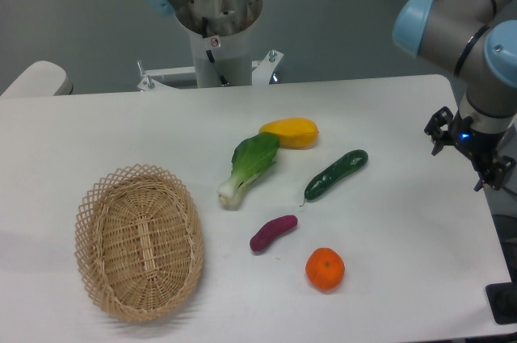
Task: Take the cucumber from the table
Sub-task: 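Move the gripper over the green cucumber and lower toward it, then close the gripper around the cucumber's end, then lift the cucumber up off the table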
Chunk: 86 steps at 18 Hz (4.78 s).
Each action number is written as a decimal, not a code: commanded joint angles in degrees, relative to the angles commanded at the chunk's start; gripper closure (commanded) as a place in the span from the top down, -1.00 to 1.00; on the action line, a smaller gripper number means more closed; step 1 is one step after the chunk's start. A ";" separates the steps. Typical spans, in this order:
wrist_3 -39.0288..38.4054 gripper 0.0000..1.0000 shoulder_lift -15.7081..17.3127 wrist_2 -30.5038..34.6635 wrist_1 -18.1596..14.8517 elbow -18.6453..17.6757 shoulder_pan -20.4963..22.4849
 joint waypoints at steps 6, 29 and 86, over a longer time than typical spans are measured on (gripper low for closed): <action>-0.26 1.00 0.00 0.00 0.26 -0.88 -0.18; -12.74 1.00 2.72 0.00 15.73 -24.52 -0.79; 1.48 -0.75 0.09 -1.84 0.26 0.00 -0.36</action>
